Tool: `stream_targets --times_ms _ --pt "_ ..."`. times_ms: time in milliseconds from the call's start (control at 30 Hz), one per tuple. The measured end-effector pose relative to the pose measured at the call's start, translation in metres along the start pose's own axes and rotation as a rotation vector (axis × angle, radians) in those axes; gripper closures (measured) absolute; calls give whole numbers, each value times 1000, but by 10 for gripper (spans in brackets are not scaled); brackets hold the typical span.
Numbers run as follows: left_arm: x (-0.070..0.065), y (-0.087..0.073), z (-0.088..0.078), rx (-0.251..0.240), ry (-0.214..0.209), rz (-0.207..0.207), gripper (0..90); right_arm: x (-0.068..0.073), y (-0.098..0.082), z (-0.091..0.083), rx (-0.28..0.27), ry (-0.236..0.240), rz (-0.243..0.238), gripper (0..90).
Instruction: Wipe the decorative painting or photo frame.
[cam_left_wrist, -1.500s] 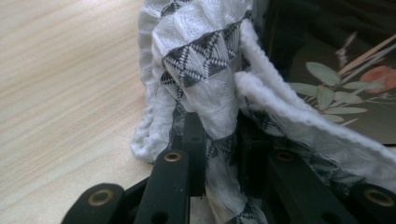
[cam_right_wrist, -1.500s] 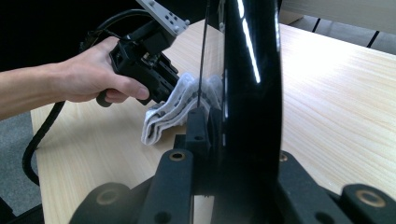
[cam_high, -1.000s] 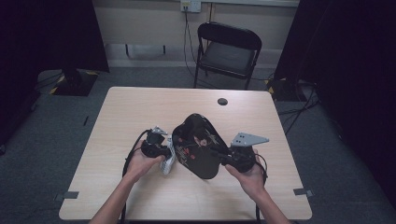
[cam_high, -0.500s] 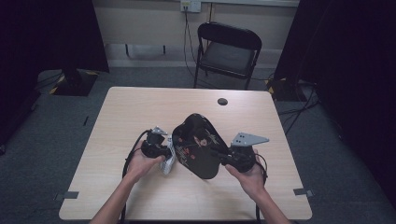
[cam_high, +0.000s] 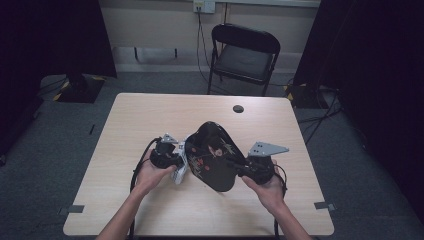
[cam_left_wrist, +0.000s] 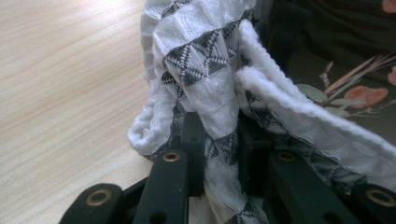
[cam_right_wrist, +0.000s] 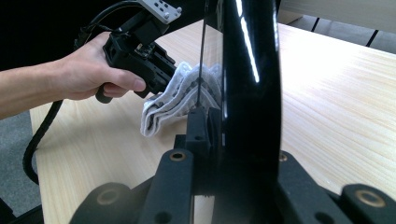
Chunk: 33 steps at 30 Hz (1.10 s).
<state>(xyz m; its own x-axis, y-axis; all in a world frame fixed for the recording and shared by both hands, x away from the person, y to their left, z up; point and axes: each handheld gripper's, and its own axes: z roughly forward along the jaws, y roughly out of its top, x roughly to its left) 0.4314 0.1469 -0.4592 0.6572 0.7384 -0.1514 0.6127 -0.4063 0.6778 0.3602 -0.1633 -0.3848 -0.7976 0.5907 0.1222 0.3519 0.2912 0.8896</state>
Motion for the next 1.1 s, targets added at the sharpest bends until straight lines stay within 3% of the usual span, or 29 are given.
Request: stream_targets --times_ms 100,233,300,733,800,867,933,1100 --pt "-2 -3 7 33 -3 4 759 0 0 0 1 -1 -3 803" --pt "-5 -6 19 102 -38 12 756 1 1 0 2 -3 -5 802" --pt "-5 -5 18 107 -40 11 756 1 1 0 2 -2 -5 803" --pt "2 2 -11 -39 16 -13 746 0 2 1 6 0 -5 803" --pt "2 3 -14 -72 35 -39 727 0 2 1 7 1 -7 803" --pt "1 4 -19 -91 35 -44 731 0 2 1 8 1 -6 803" --pt "2 5 -27 -93 38 -18 739 0 2 1 7 4 -4 804" --pt "10 2 -43 -138 15 -46 772 0 3 1 8 8 -8 805"
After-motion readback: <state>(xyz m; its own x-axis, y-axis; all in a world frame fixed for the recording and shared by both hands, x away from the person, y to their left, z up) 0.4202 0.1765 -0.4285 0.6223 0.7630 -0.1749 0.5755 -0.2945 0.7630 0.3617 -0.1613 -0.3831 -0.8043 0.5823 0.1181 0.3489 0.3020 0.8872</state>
